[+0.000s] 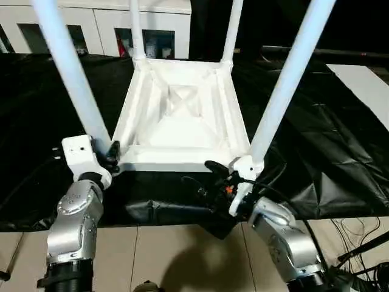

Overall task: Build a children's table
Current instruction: Flip table

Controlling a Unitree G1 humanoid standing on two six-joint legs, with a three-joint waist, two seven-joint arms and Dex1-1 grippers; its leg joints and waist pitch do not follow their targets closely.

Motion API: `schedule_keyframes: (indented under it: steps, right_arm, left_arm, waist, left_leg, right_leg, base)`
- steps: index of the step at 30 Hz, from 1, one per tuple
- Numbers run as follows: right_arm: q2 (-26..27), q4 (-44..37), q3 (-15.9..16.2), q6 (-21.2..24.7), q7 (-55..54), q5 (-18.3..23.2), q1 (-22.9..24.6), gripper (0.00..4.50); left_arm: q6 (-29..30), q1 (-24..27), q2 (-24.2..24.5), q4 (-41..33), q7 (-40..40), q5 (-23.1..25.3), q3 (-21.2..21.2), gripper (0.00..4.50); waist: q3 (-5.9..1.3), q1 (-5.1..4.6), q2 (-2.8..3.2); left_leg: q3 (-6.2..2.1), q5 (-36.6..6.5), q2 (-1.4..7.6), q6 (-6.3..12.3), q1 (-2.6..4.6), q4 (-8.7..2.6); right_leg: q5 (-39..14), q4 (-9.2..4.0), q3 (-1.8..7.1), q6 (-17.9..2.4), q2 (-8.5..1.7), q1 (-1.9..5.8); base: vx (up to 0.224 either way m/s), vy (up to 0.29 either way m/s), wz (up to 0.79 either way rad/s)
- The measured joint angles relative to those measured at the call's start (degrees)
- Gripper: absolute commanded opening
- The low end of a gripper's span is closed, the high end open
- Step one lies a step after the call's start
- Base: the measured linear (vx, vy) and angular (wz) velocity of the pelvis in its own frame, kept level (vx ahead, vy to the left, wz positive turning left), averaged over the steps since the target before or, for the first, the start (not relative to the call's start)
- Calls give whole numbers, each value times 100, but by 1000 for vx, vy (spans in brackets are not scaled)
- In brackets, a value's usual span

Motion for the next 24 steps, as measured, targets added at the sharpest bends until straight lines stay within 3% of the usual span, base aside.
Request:
schedule_keyframes:
  steps: [7,17,24]
  right_arm:
    - [180,85,-237,-27,-297,37,-54,450]
    - [127,-214,-359,-41,-338,203,169,450]
    - [464,-260,-939,305,-1027,488,187,450]
  left_arm:
    - [99,-116,-313,-9,160,-152,122,242]
    - [206,-352,-964,12,456,-403,180,240]
    - [228,-431,-1205,7,623,-505,216,240]
  waist:
    - [14,46,82]
    - [-5,92,128]
    - [9,51,147]
  left_leg:
    - [10,0,0,0,-9,-2]
    - [45,10,6,16,-22,-6]
    - [79,20,6,31,-34,-30]
  right_leg:
    - [0,-1,1,0,-5,-8]
    - [0,-2,0,1,-19,-22]
    - [4,-5,5,8,-36,-47]
  base:
    - [0,0,0]
    - [0,0,0]
    - [0,0,0]
